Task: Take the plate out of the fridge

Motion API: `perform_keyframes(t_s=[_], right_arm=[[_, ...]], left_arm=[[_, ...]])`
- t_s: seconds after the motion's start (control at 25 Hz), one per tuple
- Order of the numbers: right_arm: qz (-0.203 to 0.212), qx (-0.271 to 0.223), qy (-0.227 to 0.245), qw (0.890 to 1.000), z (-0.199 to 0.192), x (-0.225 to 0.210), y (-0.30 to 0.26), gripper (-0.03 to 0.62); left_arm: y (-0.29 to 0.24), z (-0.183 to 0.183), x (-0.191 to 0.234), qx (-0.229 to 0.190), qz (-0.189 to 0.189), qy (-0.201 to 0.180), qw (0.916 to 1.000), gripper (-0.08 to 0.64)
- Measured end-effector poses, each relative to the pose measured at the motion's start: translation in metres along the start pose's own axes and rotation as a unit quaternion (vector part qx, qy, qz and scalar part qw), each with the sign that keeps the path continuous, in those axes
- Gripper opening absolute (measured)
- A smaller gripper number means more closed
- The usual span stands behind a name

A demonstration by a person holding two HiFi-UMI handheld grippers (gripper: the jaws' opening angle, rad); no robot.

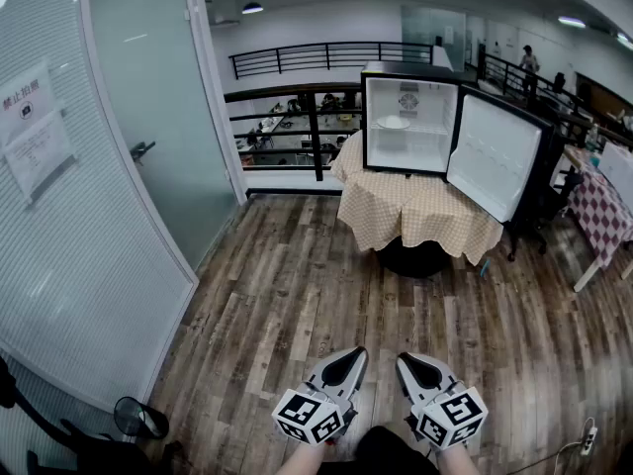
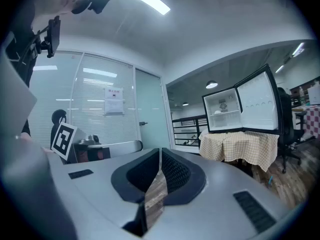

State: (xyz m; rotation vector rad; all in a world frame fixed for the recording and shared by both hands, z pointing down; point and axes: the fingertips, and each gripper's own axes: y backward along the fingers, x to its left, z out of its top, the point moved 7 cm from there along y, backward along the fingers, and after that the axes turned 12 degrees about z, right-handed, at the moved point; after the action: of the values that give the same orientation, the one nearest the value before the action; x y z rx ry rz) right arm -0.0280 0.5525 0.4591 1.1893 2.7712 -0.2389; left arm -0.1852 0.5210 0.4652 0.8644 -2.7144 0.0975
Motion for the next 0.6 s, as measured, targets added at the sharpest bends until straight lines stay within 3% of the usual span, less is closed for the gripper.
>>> perform_keyframes(t_s=[0.24, 0.6], right_arm=[[-0.016, -0.006, -0.007, 1.0, 0.001, -0.019, -0.005, 0.043], [-0.008, 0.001, 0.016, 1.0, 0.012, -0.065, -0.037, 0.044]], left_arm=[[-0.017, -0.001, 0.002, 0.004, -0.009, -0.006, 0.9999, 0.011], [-0.078, -0.002, 0.023, 0.017, -0.014, 0.001, 0.9998, 0.011]])
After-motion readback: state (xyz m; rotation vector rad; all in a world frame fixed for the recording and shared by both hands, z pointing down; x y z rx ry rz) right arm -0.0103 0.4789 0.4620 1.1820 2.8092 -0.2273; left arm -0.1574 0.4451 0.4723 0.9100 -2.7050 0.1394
